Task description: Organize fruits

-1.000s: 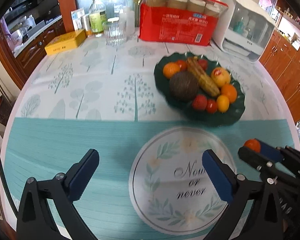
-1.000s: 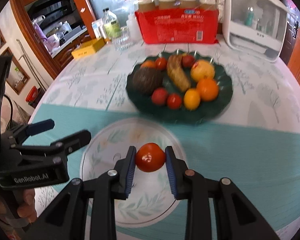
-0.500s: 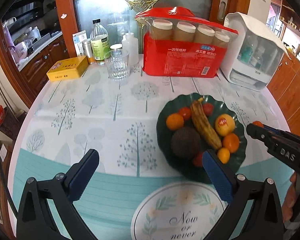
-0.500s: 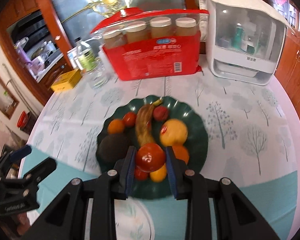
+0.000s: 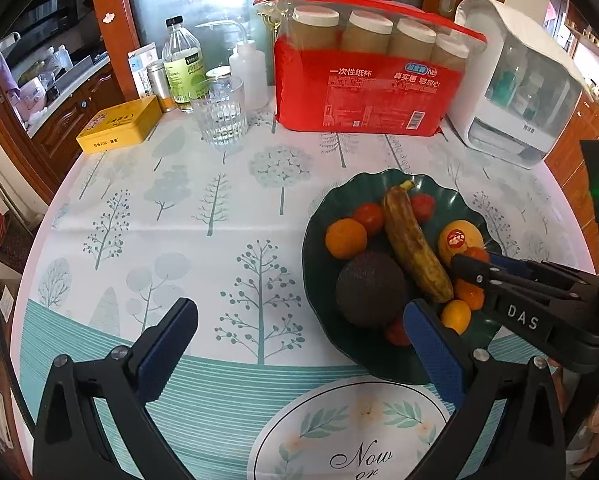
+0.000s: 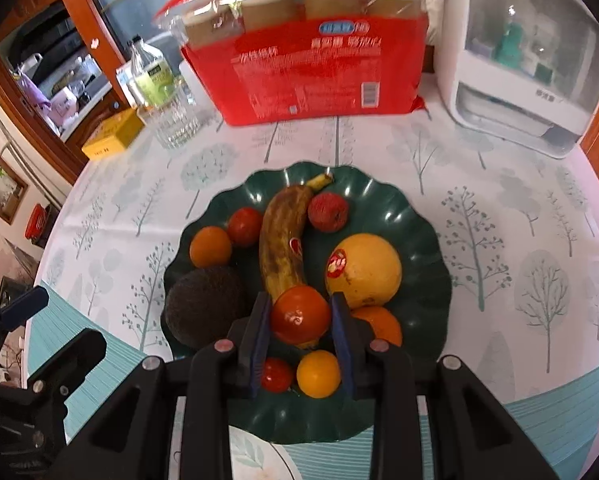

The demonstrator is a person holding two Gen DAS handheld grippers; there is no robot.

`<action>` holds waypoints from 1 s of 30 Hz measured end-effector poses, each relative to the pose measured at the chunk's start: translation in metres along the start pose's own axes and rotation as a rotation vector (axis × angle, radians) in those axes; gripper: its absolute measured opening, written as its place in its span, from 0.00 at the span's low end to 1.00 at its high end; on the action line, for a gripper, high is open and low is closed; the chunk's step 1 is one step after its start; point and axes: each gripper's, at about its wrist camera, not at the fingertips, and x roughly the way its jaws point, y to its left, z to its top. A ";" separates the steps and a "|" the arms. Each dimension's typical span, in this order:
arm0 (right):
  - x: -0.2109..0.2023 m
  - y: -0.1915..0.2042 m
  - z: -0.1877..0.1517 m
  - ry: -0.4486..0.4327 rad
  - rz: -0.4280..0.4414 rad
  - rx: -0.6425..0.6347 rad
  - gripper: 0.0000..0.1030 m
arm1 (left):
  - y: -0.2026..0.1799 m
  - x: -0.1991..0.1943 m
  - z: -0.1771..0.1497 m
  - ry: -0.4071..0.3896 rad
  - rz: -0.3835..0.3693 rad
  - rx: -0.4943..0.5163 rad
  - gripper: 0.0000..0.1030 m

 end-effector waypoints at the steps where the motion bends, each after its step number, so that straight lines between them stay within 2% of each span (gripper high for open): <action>1: 0.001 0.000 0.000 0.003 0.006 -0.002 0.30 | 0.000 0.000 0.000 0.002 0.003 -0.001 0.99; 3: 0.001 0.001 0.000 0.003 0.008 -0.012 0.32 | 0.001 0.002 -0.001 0.006 0.006 -0.003 0.99; 5: 0.000 0.003 -0.001 -0.002 0.005 -0.024 0.39 | 0.002 0.002 -0.001 0.012 0.008 -0.009 0.99; 7: -0.001 0.004 -0.001 -0.002 -0.003 -0.031 0.40 | 0.002 0.002 -0.002 0.016 0.005 -0.013 0.99; 20: -0.024 0.010 -0.015 -0.020 -0.004 -0.022 0.40 | 0.002 -0.015 -0.022 0.021 -0.010 0.005 0.99; 30: -0.053 0.026 -0.057 -0.039 -0.022 -0.013 0.41 | 0.010 -0.046 -0.057 0.021 -0.037 0.022 0.99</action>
